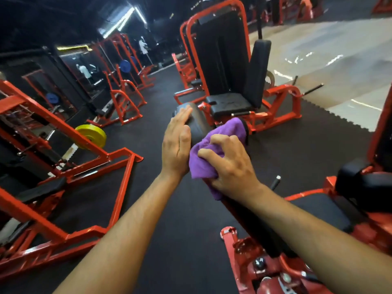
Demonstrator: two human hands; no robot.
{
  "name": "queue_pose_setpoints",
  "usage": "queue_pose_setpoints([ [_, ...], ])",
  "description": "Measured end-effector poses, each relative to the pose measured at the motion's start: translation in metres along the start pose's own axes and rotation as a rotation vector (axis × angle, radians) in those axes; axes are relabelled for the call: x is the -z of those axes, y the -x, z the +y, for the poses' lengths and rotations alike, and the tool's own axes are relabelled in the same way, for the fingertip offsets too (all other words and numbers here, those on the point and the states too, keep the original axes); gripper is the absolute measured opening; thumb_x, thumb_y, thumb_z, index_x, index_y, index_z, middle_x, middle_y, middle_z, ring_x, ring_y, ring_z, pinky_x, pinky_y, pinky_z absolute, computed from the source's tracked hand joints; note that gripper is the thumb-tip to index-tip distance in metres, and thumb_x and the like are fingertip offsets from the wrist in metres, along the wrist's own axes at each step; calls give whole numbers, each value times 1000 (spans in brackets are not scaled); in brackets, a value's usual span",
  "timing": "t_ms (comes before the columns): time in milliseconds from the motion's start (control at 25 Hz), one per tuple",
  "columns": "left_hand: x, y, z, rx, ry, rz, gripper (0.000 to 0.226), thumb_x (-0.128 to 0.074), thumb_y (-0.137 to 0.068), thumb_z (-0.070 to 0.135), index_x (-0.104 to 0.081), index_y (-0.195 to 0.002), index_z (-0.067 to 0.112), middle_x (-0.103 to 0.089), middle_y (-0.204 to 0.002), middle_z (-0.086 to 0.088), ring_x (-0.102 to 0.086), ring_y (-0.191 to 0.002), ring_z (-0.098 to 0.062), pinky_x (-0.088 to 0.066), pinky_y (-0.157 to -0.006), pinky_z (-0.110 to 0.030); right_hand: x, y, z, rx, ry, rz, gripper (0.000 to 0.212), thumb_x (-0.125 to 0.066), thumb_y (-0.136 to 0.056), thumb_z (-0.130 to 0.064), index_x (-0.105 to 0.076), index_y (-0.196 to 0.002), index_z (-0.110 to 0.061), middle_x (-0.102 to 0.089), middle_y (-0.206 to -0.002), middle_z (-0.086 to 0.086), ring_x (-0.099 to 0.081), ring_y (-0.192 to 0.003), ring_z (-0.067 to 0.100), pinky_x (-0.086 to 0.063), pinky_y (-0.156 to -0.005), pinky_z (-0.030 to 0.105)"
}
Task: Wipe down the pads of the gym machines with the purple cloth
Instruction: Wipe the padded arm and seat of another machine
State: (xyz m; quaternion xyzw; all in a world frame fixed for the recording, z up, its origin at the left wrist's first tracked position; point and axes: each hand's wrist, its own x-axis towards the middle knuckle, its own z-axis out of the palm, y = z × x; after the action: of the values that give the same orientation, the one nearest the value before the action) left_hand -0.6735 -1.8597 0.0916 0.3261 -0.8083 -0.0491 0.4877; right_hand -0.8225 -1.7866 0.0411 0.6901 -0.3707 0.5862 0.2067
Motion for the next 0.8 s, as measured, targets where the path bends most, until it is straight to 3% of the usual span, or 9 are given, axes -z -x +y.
queue_pose_setpoints([
  [200,-11,5,1,-9,25,98,52,-27,-107,22,-53,-145,-1,-53,-152,-9,-42,-148,-17,-30,-121,-56,-13,86,20,-66,34,-59,54,-77,-65,-16,-58,-116,-20,-43,-123,12,-59,-86,39,-53,-77,45],
  [360,-9,5,5,-12,50,98,46,-30,-108,10,-54,-145,1,-54,-152,-8,-41,-147,-16,-30,-121,-55,10,146,27,-154,70,-285,50,-55,-71,-19,-54,-120,-24,-43,-122,12,-60,-90,38,-57,-62,45],
  [440,-9,6,7,-2,51,98,45,-30,-108,10,-55,-144,1,-54,-151,-9,-42,-147,-16,-30,-121,-57,21,121,13,-191,50,-233,50,-51,-70,-17,-55,-119,-24,-43,-121,9,-57,-97,34,-56,-60,40],
  [560,-10,5,3,-18,51,98,46,-29,-109,16,-56,-142,2,-56,-149,-12,-44,-145,-20,-31,-119,-59,16,29,-13,-196,7,2,35,-64,-80,-21,-66,-115,-17,-45,-120,8,-54,-104,29,-48,-72,32],
  [640,-8,6,2,4,54,74,44,-31,-109,16,-54,-144,1,-54,-150,-14,-42,-145,-21,-32,-120,-57,3,-13,-20,-186,20,74,33,-69,-84,-28,-70,-114,-14,-49,-119,10,-56,-105,31,-50,-77,35],
  [800,-5,6,3,-5,22,71,53,-26,-108,28,-55,-144,1,-54,-151,-10,-40,-145,-12,-30,-124,-40,-12,62,6,-44,106,-58,54,-75,-74,-14,-60,-125,-19,-45,-128,13,-58,-94,37,-53,-80,44],
])
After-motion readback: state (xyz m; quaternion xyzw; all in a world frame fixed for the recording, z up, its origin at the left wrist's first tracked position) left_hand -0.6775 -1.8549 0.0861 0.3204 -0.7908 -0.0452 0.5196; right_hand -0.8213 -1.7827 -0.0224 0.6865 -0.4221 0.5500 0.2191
